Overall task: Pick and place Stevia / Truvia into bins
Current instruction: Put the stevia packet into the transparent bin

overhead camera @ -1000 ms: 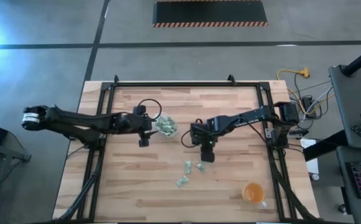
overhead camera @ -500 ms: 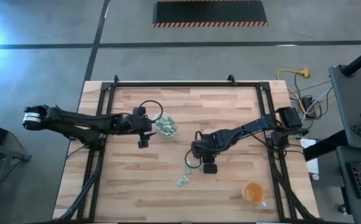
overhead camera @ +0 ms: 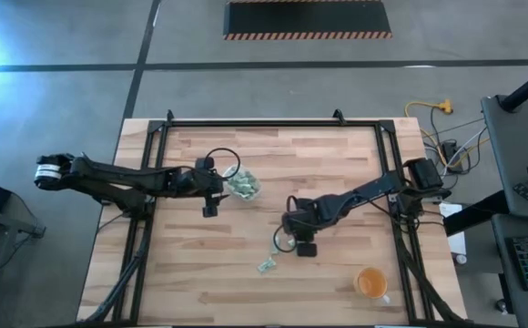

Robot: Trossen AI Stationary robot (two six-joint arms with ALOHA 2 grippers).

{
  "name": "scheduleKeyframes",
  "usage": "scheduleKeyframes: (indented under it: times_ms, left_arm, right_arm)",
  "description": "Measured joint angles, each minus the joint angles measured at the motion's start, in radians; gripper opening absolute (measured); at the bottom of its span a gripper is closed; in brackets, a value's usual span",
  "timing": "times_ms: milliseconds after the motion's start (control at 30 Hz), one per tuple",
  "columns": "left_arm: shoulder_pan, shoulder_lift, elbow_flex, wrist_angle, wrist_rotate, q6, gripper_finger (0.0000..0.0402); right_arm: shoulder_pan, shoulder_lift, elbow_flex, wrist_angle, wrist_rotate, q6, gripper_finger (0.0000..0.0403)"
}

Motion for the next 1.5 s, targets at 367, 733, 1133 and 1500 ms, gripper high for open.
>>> scheduleKeyframes:
  times_ms: [367, 733, 1133, 1500]
  left_arm:
    - [0.001, 0.0, 0.0, 0.0, 0.0, 0.0, 0.0217]
    - [0.001, 0.0, 0.0, -0.001, 0.0, 0.0, 0.0217]
    - [0.0, 0.0, 0.0, -0.002, 0.0, 0.0, 0.0217]
    - [0.0, 0.0, 0.0, -0.005, 0.0, 0.001, 0.0217]
  right_arm:
    - [0.0, 0.0, -0.033, 0.007, 0.023, 0.037, 0.0129]
    - [-0.001, 0.0, -0.022, -0.009, 0.033, -0.019, 0.005]
    - [-0.001, -0.028, 0.05, -0.012, 0.121, -0.185, 0.0012]
    - [-0.063, -0.031, 0.13, 0.405, 0.409, -0.626, 0.0011]
